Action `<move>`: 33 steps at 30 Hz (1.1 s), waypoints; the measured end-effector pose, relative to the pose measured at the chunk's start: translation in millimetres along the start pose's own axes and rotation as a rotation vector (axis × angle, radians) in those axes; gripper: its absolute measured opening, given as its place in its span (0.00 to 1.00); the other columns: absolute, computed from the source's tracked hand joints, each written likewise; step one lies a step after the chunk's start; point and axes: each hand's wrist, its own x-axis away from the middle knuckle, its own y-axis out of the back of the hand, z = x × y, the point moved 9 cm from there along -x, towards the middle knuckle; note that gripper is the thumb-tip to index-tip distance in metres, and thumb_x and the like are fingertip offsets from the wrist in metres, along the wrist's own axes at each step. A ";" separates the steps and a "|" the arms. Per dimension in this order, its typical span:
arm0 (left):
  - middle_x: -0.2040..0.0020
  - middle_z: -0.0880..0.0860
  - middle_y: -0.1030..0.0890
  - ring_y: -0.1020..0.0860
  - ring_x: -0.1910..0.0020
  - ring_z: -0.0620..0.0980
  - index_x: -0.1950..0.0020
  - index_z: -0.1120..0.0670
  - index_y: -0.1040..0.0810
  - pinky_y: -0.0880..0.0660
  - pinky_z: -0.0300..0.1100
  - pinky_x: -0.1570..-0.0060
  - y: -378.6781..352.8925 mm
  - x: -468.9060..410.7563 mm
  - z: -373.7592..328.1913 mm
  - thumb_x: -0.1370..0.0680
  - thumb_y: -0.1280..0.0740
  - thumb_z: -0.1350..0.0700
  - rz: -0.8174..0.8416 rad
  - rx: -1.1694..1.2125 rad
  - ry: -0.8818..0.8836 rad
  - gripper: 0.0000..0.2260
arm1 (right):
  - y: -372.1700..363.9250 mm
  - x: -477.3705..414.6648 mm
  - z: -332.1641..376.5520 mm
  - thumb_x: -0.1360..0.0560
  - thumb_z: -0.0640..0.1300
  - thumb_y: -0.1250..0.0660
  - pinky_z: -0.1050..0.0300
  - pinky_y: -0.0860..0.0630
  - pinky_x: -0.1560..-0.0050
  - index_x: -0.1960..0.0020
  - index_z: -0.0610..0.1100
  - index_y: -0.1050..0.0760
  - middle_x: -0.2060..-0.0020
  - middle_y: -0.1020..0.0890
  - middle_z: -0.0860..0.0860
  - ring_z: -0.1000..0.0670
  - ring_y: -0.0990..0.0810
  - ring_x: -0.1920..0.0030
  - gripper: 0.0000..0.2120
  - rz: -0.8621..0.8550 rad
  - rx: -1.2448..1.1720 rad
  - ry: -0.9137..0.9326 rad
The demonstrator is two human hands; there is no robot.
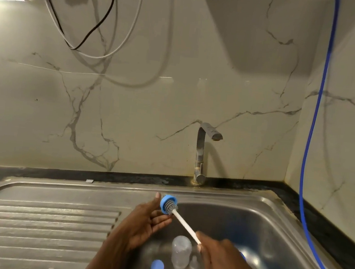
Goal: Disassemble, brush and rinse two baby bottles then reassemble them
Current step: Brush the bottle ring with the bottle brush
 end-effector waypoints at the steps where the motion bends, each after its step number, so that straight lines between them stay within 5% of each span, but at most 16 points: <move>1: 0.47 0.68 0.18 0.16 0.50 0.61 0.38 0.64 0.26 0.18 0.50 0.52 -0.3 -0.4 1.3 0.26 0.32 0.51 0.015 0.037 0.000 0.23 | -2.2 0.4 3.4 0.19 0.52 0.47 0.62 0.29 0.48 0.36 0.56 0.30 0.49 0.20 0.52 0.52 0.21 0.47 0.14 0.005 -0.029 0.024; 4: 0.41 0.71 0.21 0.19 0.43 0.65 0.33 0.65 0.29 0.19 0.54 0.49 -0.8 1.3 5.4 0.26 0.31 0.58 0.122 0.230 0.018 0.24 | -7.9 0.3 5.8 0.18 0.50 0.43 0.70 0.29 0.59 0.38 0.58 0.25 0.63 0.23 0.58 0.61 0.24 0.63 0.13 0.154 -0.377 0.004; 6: 0.33 0.71 0.27 0.23 0.37 0.66 0.30 0.65 0.29 0.22 0.57 0.42 -4.6 0.2 -1.8 0.29 0.24 0.62 0.294 0.344 -0.026 0.30 | -28.3 7.3 3.4 0.17 0.49 0.42 0.69 0.33 0.70 0.37 0.53 0.23 0.71 0.26 0.54 0.60 0.29 0.73 0.13 0.424 -0.779 -0.166; 9: 0.25 0.65 0.36 0.32 0.27 0.63 0.24 0.59 0.36 0.31 0.60 0.32 -20.6 11.7 -14.7 0.22 0.30 0.60 0.507 0.354 -0.120 0.29 | -33.6 18.7 14.0 0.18 0.46 0.41 0.65 0.34 0.75 0.39 0.43 0.20 0.73 0.30 0.47 0.55 0.31 0.76 0.15 0.637 -1.200 -0.339; 11: 0.32 0.66 0.26 0.23 0.36 0.64 0.25 0.60 0.32 0.23 0.59 0.41 -12.4 1.9 -7.5 0.26 0.27 0.59 0.333 0.282 -0.074 0.30 | -32.1 15.4 11.8 0.18 0.46 0.40 0.64 0.32 0.73 0.41 0.44 0.18 0.71 0.28 0.47 0.54 0.29 0.74 0.14 0.575 -1.155 -0.355; 13: 0.46 0.66 0.17 0.17 0.50 0.61 0.29 0.61 0.30 0.17 0.52 0.52 5.4 -7.7 -4.2 0.24 0.33 0.62 0.116 0.109 -0.110 0.24 | -22.5 6.2 1.2 0.17 0.50 0.42 0.65 0.30 0.60 0.39 0.51 0.21 0.61 0.20 0.51 0.55 0.23 0.63 0.13 0.317 -0.696 -0.216; 15: 0.49 0.66 0.17 0.16 0.52 0.60 0.31 0.61 0.29 0.17 0.50 0.53 8.2 -6.8 -6.0 0.21 0.37 0.63 0.036 0.026 -0.112 0.17 | 4.6 3.4 1.1 0.18 0.52 0.45 0.64 0.30 0.50 0.36 0.57 0.27 0.47 0.19 0.53 0.55 0.21 0.48 0.14 0.015 -0.206 -0.054; 17: 0.48 0.67 0.17 0.17 0.50 0.60 0.35 0.61 0.26 0.19 0.51 0.48 3.8 -4.0 -2.3 0.20 0.35 0.55 0.002 -0.008 -0.045 0.16 | 13.6 6.6 -1.4 0.19 0.53 0.46 0.61 0.29 0.45 0.33 0.58 0.31 0.45 0.20 0.50 0.50 0.22 0.42 0.16 -0.069 -0.045 -0.049; 21: 0.45 0.69 0.18 0.18 0.46 0.64 0.37 0.65 0.25 0.20 0.53 0.49 -0.5 0.8 2.1 0.27 0.30 0.53 0.032 0.068 -0.006 0.23 | 2.3 4.2 11.3 0.17 0.50 0.45 0.74 0.33 0.56 0.37 0.55 0.26 0.57 0.22 0.59 0.65 0.24 0.54 0.13 0.062 -0.164 0.046; 24: 0.35 0.70 0.25 0.22 0.38 0.67 0.31 0.64 0.28 0.20 0.56 0.45 -0.9 1.1 -3.7 0.33 0.20 0.61 0.212 0.304 -0.029 0.33 | -24.5 12.8 16.3 0.17 0.47 0.43 0.70 0.34 0.67 0.38 0.49 0.22 0.69 0.25 0.58 0.60 0.29 0.69 0.13 0.417 -0.794 -0.162; 26: 0.25 0.66 0.37 0.31 0.28 0.63 0.24 0.61 0.35 0.28 0.55 0.32 -17.3 13.0 -23.8 0.24 0.27 0.58 0.449 0.409 -0.139 0.32 | -34.1 21.0 23.1 0.20 0.46 0.39 0.66 0.34 0.74 0.43 0.44 0.17 0.74 0.29 0.50 0.56 0.30 0.75 0.14 0.607 -1.237 -0.338; 28: 0.23 0.62 0.42 0.37 0.24 0.59 0.22 0.59 0.43 0.37 0.54 0.27 -20.6 14.7 -29.3 0.19 0.35 0.53 0.538 0.389 -0.218 0.29 | -30.3 22.8 33.2 0.25 0.47 0.36 0.64 0.32 0.75 0.47 0.42 0.15 0.74 0.29 0.47 0.55 0.29 0.76 0.15 0.655 -1.387 -0.345; 31: 0.38 0.66 0.21 0.20 0.42 0.63 0.27 0.62 0.30 0.19 0.56 0.48 -5.1 -0.6 -6.7 0.29 0.23 0.57 0.281 0.243 -0.063 0.33 | -25.6 6.9 22.0 0.31 0.62 0.30 0.61 0.24 0.60 0.48 0.50 0.16 0.70 0.20 0.52 0.55 0.21 0.68 0.19 0.437 -0.978 -0.204; 33: 0.49 0.66 0.17 0.17 0.53 0.60 0.29 0.63 0.29 0.17 0.51 0.57 10.4 -6.8 -3.4 0.23 0.32 0.61 0.112 0.116 -0.090 0.23 | -8.9 -0.4 6.6 0.36 0.73 0.32 0.58 0.27 0.45 0.53 0.58 0.16 0.61 0.16 0.52 0.59 0.18 0.56 0.22 0.185 -0.554 -0.122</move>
